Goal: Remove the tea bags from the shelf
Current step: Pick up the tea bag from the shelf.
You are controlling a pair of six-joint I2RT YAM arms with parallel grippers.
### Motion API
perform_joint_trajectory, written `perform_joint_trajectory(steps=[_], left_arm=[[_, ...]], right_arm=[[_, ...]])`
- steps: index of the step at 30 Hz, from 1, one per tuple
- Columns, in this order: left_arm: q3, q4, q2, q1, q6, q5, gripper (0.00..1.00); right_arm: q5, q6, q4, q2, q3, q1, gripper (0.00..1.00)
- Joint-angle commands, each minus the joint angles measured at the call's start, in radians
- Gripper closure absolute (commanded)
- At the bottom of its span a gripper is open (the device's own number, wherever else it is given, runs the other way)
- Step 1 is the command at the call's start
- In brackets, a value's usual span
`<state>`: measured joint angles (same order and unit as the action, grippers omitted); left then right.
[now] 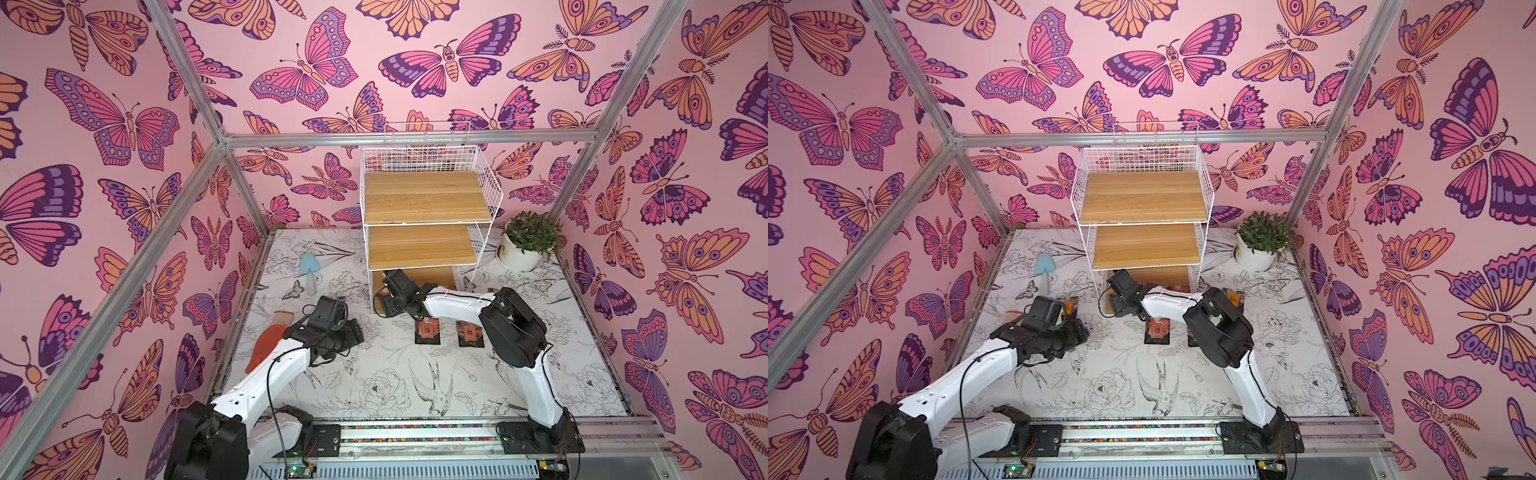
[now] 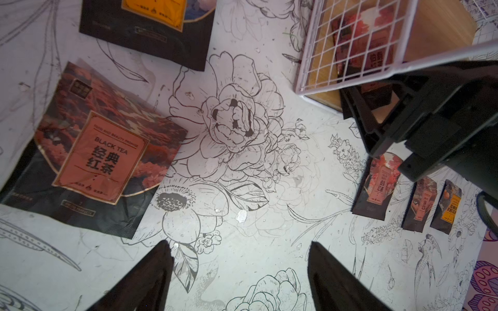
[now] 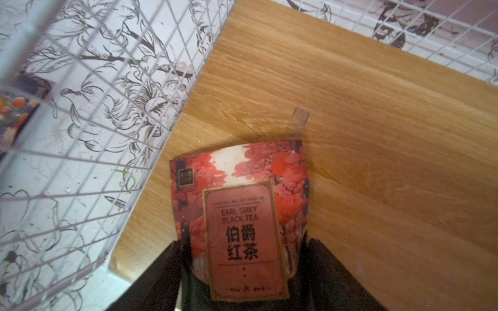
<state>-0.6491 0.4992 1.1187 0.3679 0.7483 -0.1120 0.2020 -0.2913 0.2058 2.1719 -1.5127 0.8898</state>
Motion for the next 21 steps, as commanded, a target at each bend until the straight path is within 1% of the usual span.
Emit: perform_joint_trajectory(steps=[1, 6, 8, 12, 15, 18, 19, 20, 21], left_arm=[[0.024, -0.001, -0.032, 0.008, 0.012, 0.015, 0.18], [0.032, -0.001, -0.056, 0.008, 0.017, 0.012, 0.18], [0.032, -0.001, -0.062, 0.01, 0.019, 0.012, 0.18], [0.025, -0.001, -0.067, 0.019, 0.021, 0.016, 0.18], [0.025, -0.007, -0.073, 0.029, 0.03, 0.024, 0.18], [0.011, -0.004, -0.068, 0.036, 0.025, 0.017, 0.18], [0.007, -0.002, -0.066, 0.04, 0.025, 0.016, 0.18], [0.002, -0.001, -0.068, 0.046, 0.027, 0.016, 0.18], [0.0, 0.003, -0.069, 0.052, 0.031, 0.018, 0.18]], right_arm=[[-0.045, -0.061, 0.151, 0.048, 0.028, -0.008, 0.32], [-0.046, -0.07, 0.14, 0.013, 0.058, -0.007, 0.44], [-0.053, -0.069, 0.135, -0.008, 0.072, -0.008, 0.51], [-0.07, -0.083, 0.129, -0.053, 0.106, -0.007, 0.58], [-0.087, -0.116, 0.1, -0.081, 0.153, -0.006, 0.66], [-0.099, -0.129, 0.092, -0.095, 0.17, -0.005, 0.79], [-0.101, -0.127, 0.103, -0.1, 0.164, -0.003, 0.85], [-0.105, -0.128, 0.111, -0.105, 0.163, -0.001, 0.88], [-0.107, -0.13, 0.114, -0.114, 0.166, 0.0, 0.9]])
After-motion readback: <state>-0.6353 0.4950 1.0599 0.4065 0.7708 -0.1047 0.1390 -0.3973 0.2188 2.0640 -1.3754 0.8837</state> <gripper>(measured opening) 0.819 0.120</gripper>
